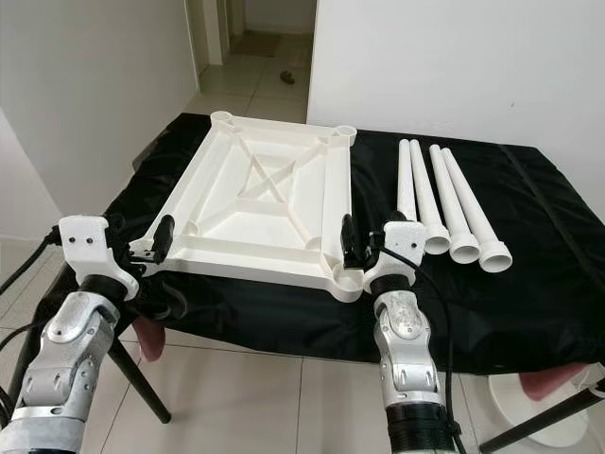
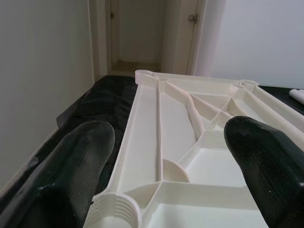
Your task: Building children table
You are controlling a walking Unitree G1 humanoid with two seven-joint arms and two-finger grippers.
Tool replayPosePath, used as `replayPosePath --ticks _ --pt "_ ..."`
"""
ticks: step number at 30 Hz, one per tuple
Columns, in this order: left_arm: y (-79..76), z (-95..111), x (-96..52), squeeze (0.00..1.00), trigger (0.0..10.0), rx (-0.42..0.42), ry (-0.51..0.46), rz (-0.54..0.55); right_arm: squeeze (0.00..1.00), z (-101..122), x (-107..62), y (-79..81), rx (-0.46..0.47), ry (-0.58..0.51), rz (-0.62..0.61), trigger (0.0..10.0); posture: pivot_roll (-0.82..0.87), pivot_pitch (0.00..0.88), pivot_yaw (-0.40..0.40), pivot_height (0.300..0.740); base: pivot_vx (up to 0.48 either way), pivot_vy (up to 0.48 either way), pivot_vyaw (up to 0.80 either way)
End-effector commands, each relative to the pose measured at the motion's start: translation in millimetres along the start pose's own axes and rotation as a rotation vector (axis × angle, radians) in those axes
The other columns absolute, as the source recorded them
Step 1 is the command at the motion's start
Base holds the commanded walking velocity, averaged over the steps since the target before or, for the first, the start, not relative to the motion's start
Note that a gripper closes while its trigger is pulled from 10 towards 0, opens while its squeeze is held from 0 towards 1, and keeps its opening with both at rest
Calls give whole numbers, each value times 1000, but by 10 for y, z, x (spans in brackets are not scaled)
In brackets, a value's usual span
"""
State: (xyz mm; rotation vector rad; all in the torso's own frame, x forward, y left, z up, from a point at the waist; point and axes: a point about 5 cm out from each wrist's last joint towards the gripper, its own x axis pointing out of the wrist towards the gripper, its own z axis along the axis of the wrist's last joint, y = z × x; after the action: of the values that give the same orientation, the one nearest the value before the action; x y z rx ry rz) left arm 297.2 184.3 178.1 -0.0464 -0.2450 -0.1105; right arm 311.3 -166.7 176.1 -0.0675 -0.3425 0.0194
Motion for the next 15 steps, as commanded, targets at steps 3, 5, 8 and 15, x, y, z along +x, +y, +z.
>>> replayPosePath --ticks 3,5,8,15 --pt "40 47 29 0 10000 1 -6 2 0 14 56 -34 -17 -5 -3 10000 54 30 -22 740 290 0 0" --pt "43 58 36 0 10000 0 -9 4 0 19 65 -36 -19 -7 -3 10000 55 34 -21 740 311 0 0" --pt "46 74 44 0 10000 -8 -13 12 0 17 71 -34 -21 -7 -3 10000 56 39 -20 740 315 0 0" --pt "68 84 40 0 10000 -11 -15 29 0 8 65 -23 -19 -5 -7 10000 56 41 -19 740 316 0 0"
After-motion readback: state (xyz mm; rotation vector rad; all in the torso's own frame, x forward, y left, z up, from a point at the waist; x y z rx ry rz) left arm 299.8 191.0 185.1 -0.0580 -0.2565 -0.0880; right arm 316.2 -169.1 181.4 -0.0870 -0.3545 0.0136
